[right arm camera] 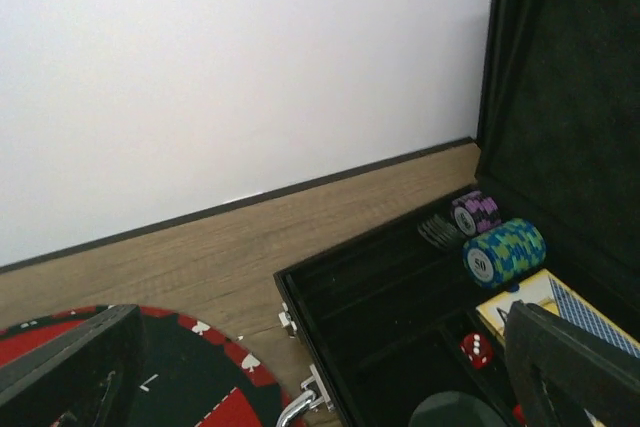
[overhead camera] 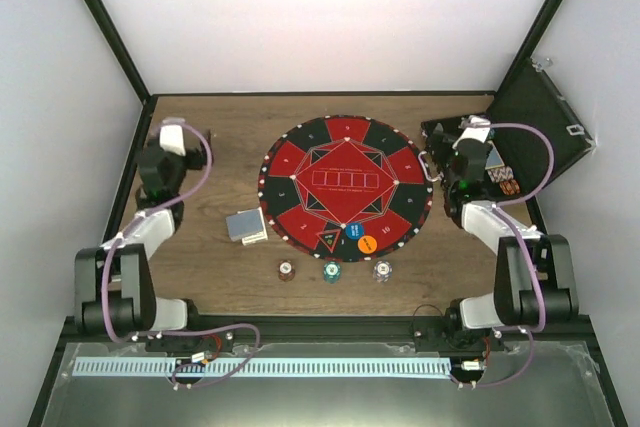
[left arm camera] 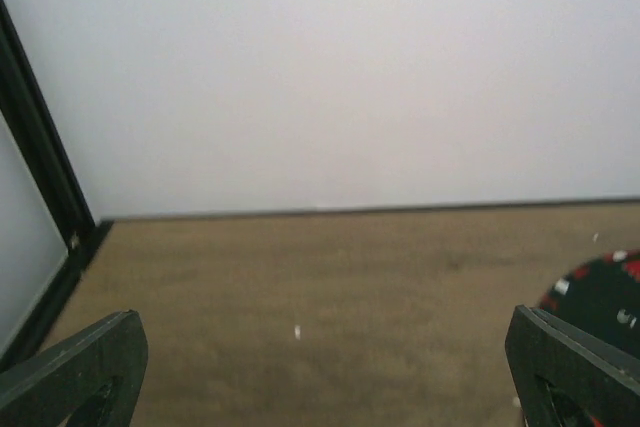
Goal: Distribute texas hold em gaming equipment
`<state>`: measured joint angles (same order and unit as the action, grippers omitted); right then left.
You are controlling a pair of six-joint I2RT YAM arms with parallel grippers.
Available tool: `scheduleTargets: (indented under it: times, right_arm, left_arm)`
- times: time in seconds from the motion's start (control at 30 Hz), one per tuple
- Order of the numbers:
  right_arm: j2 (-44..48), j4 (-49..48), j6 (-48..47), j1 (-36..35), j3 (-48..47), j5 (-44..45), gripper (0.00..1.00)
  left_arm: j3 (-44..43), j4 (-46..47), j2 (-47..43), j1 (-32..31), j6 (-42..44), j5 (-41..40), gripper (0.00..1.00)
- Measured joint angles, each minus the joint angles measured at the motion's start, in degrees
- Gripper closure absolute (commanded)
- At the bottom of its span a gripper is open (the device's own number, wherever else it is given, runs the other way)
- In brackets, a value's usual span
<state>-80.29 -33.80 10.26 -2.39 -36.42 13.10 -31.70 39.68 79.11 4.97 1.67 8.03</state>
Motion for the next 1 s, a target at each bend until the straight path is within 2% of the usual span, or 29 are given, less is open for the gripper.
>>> scheduleTargets:
  times: [0.13, 0.27, 0.33, 0.43, 0.53, 0.63, 0.83, 1.0]
  right_arm:
    - [3.8, 12.7, 9.7, 0.3, -2.9, 2.1, 0.0]
    - [7.4, 23.6, 16.9, 2.3, -4.7, -5.3, 0.0]
    - [7.7, 28.8, 17.6, 0.3, -7.3, -7.4, 0.0]
    - [7.5, 34.8, 17.2, -9.6, -12.2, -7.8, 0.0]
    - [7.1, 39.9, 17.6, -25.2, -15.4, -5.6, 0.0]
    - [6.2, 45.5, 19.8, -38.0, -15.6, -4.5, 0.05]
    - [0.8, 54.1, 28.0, -52.9, -14.0, -1.7, 0.21]
    - [-6.2, 56.9, 32.7, -58.6, -14.0, -2.1, 0.31]
  left_arm:
    - [-11.0, -15.1, -4.1, 4.9, -1.1, 7.2, 0.0]
    - [-16.0, -28.8, -6.3, 8.8, -0.3, 11.9, 0.0]
    - [-18.1, -35.5, -6.6, 9.5, 1.0, 13.6, 0.0]
    - [-20.6, -45.0, -7.2, 10.3, 3.4, 16.1, 0.0]
    - [-21.9, -52.0, -8.3, 10.8, 5.9, 17.8, 0.0]
    - [-22.0, -58.1, -9.8, 10.8, 8.2, 19.0, 0.0]
    - [-22.0, -65.6, -11.6, 10.8, 11.5, 20.3, 0.0]
    - [-22.6, -70.2, -11.8, 10.8, 13.4, 20.9, 0.0]
